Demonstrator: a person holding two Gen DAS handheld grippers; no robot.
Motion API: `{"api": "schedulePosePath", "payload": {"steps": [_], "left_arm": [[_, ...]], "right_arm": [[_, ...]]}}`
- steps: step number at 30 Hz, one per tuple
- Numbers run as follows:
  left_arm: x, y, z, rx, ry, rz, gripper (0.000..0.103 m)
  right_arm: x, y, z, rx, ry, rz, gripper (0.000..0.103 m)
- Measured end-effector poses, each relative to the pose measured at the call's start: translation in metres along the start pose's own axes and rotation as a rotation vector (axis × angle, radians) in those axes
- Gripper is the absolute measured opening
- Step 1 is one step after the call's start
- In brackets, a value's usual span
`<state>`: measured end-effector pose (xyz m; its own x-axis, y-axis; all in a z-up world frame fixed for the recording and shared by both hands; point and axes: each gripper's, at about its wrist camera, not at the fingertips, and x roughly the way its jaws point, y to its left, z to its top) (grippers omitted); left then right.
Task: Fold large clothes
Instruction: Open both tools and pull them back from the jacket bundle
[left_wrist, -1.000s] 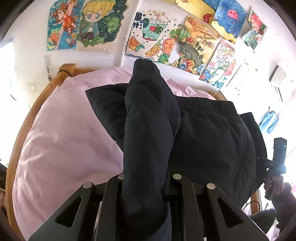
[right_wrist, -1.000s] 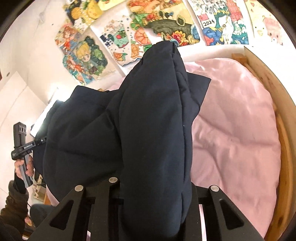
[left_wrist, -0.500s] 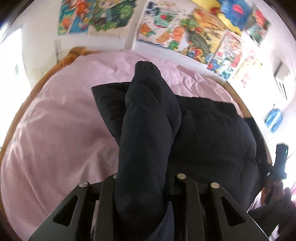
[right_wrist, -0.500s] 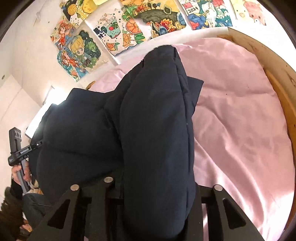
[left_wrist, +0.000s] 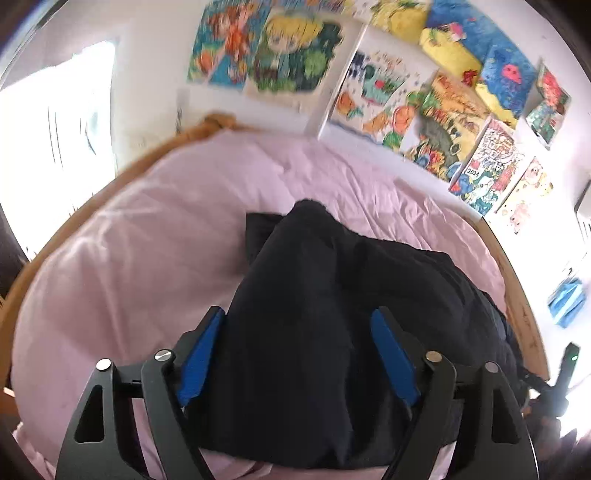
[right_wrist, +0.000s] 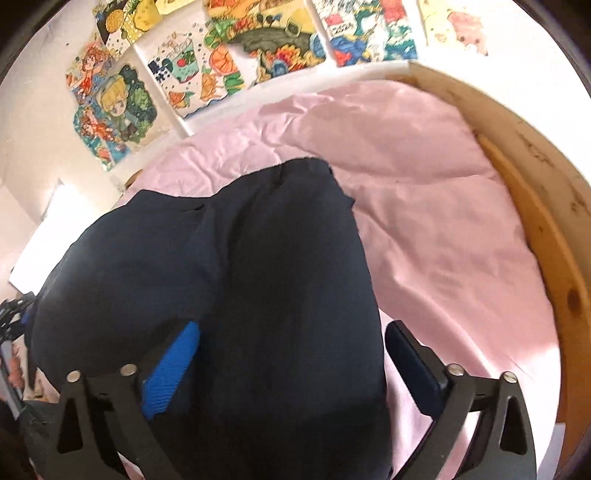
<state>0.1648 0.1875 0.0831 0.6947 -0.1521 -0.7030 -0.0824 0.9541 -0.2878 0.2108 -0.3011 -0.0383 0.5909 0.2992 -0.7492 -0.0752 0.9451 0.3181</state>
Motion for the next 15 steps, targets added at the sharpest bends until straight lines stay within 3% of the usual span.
{"api": "schedulePosePath", "payload": {"steps": [5, 7, 10, 15], "left_arm": [[-0.027, -0.025, -0.030, 0.094, -0.137, 0.059, 0.087], [-0.033, -0.035, -0.042, 0.120, -0.171, 0.050, 0.089], [-0.042, -0.051, -0.060, 0.156, -0.217, 0.040, 0.096], [-0.051, -0.084, -0.091, 0.240, -0.260, 0.044, 0.100]], "right_arm": [[-0.023, 0.025, -0.020, -0.080, -0.125, -0.085, 0.103], [-0.032, 0.030, -0.028, -0.102, -0.184, -0.108, 0.103], [-0.050, 0.040, -0.040, -0.109, -0.277, -0.108, 0.103], [-0.074, 0.060, -0.056, -0.120, -0.388, -0.080, 0.103]]}}
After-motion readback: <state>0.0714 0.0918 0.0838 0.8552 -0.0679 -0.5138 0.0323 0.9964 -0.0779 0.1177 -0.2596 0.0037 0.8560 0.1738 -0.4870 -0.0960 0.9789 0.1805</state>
